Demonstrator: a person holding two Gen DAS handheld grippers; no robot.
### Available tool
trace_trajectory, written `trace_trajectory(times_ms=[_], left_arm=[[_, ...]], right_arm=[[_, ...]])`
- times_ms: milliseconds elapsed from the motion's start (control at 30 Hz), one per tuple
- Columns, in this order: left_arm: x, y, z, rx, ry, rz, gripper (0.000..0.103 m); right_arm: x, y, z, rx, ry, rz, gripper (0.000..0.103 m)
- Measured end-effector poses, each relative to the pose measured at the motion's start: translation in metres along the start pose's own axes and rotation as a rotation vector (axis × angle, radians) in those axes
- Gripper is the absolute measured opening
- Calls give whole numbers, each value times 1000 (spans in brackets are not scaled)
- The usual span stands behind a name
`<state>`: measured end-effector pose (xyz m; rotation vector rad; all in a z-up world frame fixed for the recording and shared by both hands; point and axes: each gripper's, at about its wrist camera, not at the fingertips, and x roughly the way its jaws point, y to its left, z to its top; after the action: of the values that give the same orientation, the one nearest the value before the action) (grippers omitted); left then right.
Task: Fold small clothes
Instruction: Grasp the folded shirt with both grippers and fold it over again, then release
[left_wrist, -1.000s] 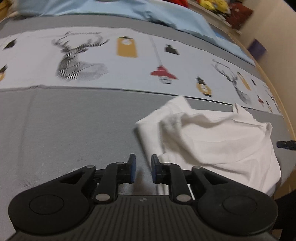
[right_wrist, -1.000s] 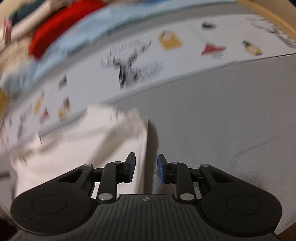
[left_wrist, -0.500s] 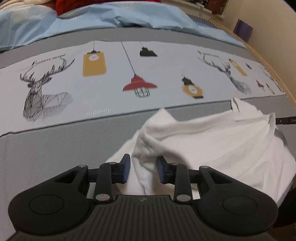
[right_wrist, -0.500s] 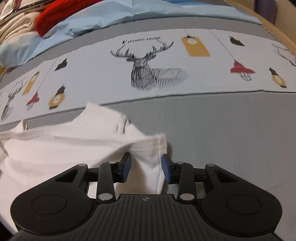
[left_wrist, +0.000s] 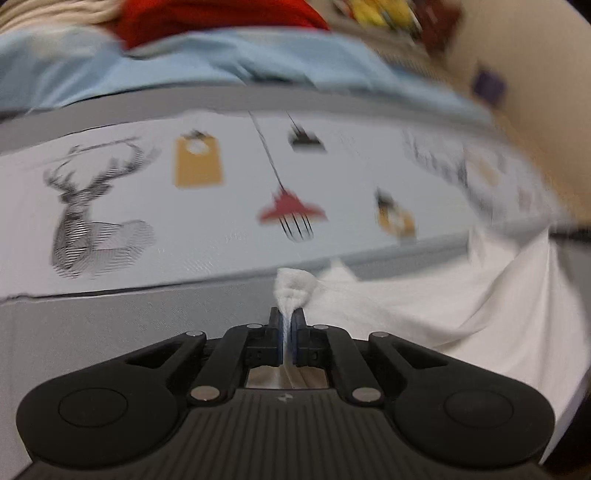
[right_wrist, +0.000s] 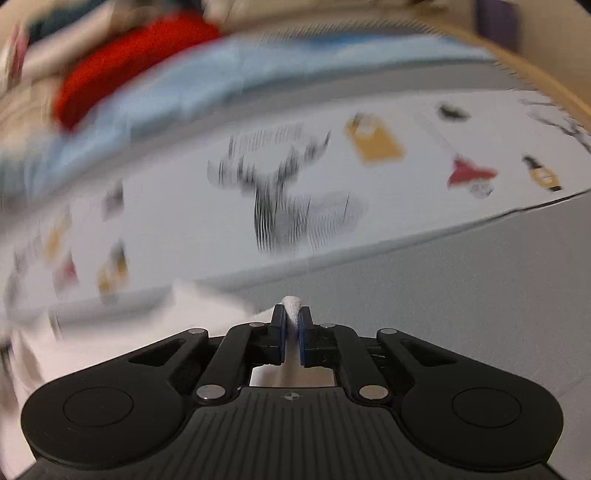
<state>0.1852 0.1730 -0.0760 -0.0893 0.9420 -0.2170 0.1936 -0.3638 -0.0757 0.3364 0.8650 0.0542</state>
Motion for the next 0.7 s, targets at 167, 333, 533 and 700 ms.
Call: trace_trajectory(times_ms=[167, 333, 533, 700], left_arm=[[-8, 19, 2, -49, -34, 106, 4], [-1, 19, 8, -71, -18, 145, 5], [-19, 19, 12, -102, -18, 125, 15], [-23, 35, -8, -230, 168, -41, 18]], right_arm=[[1, -3, 12, 91, -59, 15, 6], [16, 18, 17, 38, -82, -7, 6], [17, 15, 18, 63, -60, -80, 26], [10, 1, -3, 36, 127, 13, 26]])
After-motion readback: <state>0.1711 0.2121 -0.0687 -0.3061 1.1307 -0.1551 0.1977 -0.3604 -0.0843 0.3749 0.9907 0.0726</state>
